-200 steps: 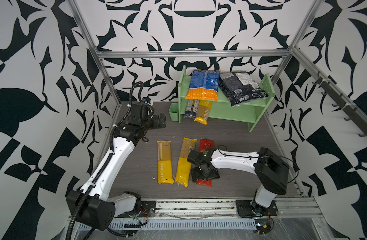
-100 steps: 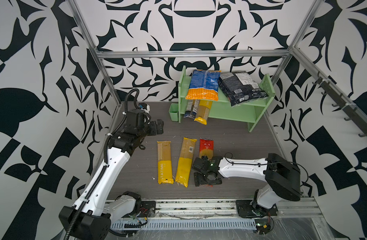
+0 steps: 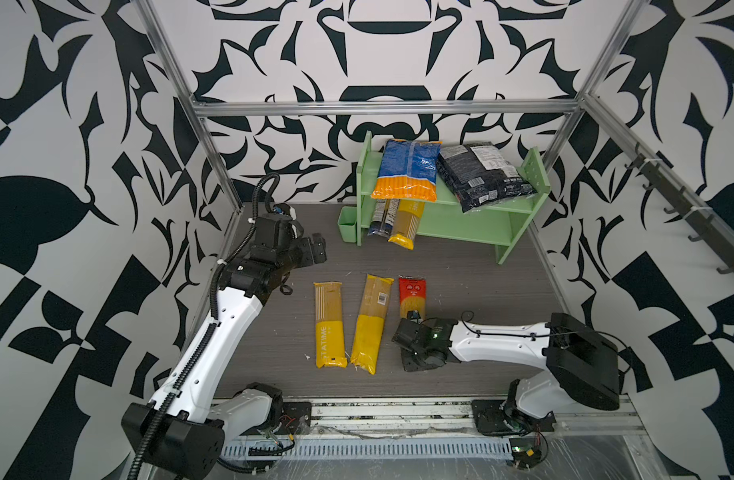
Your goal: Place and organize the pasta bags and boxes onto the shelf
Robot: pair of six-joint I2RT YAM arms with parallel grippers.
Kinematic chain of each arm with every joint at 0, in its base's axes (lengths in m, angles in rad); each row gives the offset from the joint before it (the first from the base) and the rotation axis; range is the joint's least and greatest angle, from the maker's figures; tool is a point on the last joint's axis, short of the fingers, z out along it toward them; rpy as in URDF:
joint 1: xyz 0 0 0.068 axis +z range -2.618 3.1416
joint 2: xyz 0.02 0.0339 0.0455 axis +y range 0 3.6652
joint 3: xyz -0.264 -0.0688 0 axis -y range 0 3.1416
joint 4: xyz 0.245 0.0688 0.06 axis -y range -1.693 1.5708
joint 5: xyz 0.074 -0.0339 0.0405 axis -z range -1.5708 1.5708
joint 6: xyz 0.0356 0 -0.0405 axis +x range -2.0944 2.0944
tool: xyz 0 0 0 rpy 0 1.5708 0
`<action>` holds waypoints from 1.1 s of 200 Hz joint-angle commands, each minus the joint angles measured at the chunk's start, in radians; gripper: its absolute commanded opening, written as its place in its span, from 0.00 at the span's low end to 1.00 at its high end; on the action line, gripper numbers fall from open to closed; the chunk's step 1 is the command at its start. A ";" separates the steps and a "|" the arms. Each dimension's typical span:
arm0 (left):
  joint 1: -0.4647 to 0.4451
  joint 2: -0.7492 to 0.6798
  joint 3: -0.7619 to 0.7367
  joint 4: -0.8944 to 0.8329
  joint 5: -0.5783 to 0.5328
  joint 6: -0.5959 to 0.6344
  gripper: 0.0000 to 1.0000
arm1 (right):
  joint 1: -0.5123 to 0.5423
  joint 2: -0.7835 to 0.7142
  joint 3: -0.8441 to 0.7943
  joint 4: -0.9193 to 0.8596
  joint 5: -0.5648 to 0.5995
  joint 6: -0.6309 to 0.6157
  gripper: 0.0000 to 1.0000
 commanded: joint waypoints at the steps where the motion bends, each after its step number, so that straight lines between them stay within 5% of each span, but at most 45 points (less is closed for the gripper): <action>1: 0.003 0.017 0.036 -0.004 -0.005 0.010 0.99 | -0.019 0.060 -0.162 0.106 -0.057 0.013 0.28; 21: 0.003 0.057 0.080 -0.015 0.015 0.043 0.99 | -0.034 -0.044 -0.219 0.167 -0.063 0.037 0.22; 40: 0.003 0.060 0.082 0.007 0.021 0.053 0.99 | -0.058 -0.151 -0.262 0.212 -0.069 0.044 0.00; 167: 0.003 0.193 0.154 0.106 0.114 0.128 0.99 | -0.150 -0.812 -0.460 0.287 -0.069 0.081 0.00; 220: 0.003 0.238 0.193 0.110 0.140 0.114 0.99 | -0.157 -0.880 -0.334 0.145 -0.043 0.013 0.00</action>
